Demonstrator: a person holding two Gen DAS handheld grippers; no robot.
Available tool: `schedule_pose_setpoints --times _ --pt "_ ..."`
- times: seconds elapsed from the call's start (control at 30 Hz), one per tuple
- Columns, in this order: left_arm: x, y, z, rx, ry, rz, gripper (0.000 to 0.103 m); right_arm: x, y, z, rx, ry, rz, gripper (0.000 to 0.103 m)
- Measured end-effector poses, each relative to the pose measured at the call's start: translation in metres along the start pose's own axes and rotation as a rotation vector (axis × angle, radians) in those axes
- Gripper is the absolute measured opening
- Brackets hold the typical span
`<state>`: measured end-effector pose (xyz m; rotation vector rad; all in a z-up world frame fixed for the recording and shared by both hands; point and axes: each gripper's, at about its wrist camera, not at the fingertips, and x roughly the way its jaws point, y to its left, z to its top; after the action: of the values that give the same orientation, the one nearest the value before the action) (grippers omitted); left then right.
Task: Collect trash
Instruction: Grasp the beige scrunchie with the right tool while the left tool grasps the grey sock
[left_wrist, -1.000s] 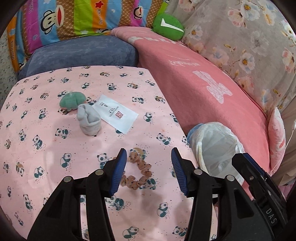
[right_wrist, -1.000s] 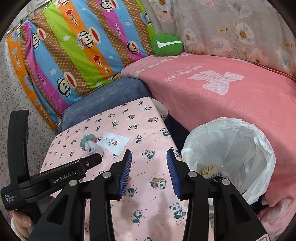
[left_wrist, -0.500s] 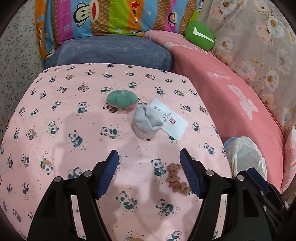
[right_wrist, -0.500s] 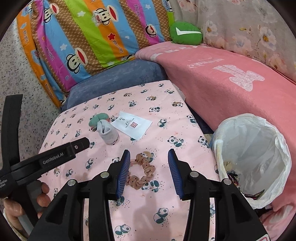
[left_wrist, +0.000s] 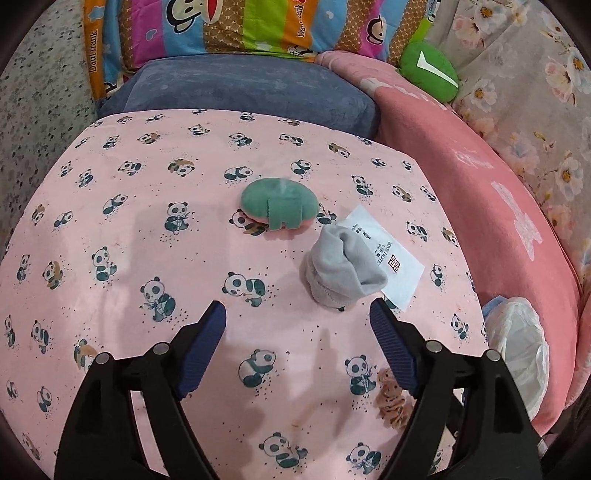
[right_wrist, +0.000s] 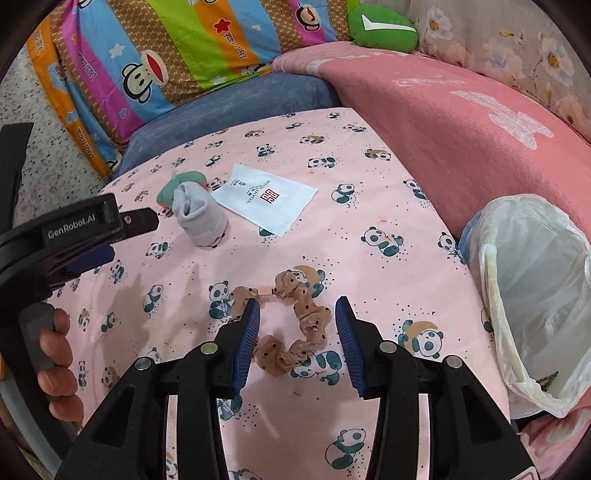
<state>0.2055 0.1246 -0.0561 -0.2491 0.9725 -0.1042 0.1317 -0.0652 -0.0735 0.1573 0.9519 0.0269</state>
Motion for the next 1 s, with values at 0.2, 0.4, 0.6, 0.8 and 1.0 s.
schedule_pose_setpoints --times 0.2,0.4,0.6,0.8,1.0 --pt "0.031 -0.013 0.012 0.016 0.027 -0.01 0.076 0.023 0.003 -0.001 -0.015 0.041 -0.018 0.042" --pt "0.05 -0.014 0.017 0.022 0.053 -0.048 0.057 0.039 0.004 -0.001 -0.026 0.067 -0.027 0.042" --pt "0.05 -0.023 0.015 0.064 0.054 -0.092 0.026 0.042 0.008 -0.001 -0.061 0.057 -0.047 0.043" --pt "0.042 -0.023 0.008 0.077 0.053 -0.092 0.014 0.04 0.007 -0.002 -0.059 0.063 -0.046 0.015" --pt "0.029 -0.023 -0.001 0.073 0.056 -0.094 0.009 0.03 0.004 -0.006 -0.048 0.055 -0.03 0.01"
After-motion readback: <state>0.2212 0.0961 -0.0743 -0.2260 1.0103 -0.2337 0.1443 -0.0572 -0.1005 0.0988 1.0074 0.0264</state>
